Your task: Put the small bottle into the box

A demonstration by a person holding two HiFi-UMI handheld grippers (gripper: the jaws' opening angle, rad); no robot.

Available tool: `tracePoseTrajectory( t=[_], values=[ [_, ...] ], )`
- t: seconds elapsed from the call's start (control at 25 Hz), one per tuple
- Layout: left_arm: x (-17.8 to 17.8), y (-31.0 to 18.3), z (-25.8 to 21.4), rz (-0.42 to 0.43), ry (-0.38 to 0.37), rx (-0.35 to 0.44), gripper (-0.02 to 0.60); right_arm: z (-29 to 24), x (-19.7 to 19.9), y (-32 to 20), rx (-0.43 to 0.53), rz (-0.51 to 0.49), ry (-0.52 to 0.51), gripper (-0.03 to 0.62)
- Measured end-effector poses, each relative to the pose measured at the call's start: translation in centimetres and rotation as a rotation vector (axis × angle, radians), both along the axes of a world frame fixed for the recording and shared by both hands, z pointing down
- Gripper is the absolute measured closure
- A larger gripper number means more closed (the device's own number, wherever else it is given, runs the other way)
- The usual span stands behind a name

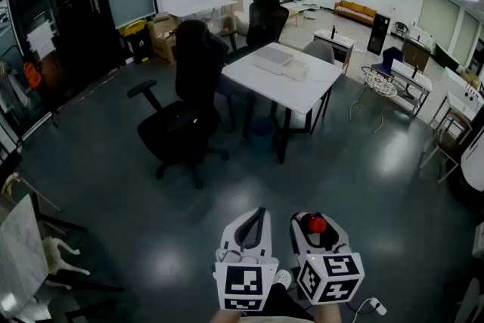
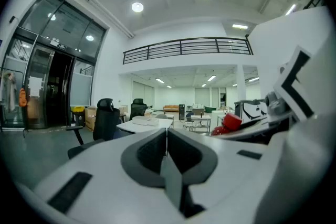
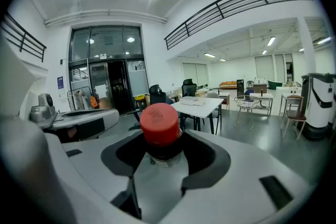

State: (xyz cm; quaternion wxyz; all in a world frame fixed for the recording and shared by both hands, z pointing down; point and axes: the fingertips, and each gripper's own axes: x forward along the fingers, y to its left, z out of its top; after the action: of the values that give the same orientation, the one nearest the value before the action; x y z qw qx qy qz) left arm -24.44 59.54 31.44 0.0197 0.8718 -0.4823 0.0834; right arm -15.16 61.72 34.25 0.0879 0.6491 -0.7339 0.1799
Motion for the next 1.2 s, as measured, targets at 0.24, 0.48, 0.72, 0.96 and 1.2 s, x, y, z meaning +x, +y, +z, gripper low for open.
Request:
tracePoseTrajectory(
  t=[0.24,0.48,0.72,0.96,1.2],
  values=[
    [0.7,-1.3,0.4,0.006,-0.004,-0.009,0.561,0.2,0.8,-1.2,-0.004,0.009,-0.003,0.367],
    [2.2,-3.6,1.1,0.01,-0.015,-0.024,0.561,1.0,2.1,-3.3,-0.019,0.009,-0.018,0.367],
    [5.2,-7.5,1.1,0.003,-0.024,-0.021,0.561,1.2,4.9,-7.4,-0.018,-0.011,-0.023,0.367],
    [9.1,-11.3,0.2,-0.026,-0.018,0.002,0.561,0.2,9.4,-11.6,0.008,-0.029,-0.021,0.367],
    [11.8,-13.6,0.3,-0.046,-0.011,-0.006,0.561,0.2,12.6,-14.2,0.013,-0.049,-0.017,0.367]
  ],
)
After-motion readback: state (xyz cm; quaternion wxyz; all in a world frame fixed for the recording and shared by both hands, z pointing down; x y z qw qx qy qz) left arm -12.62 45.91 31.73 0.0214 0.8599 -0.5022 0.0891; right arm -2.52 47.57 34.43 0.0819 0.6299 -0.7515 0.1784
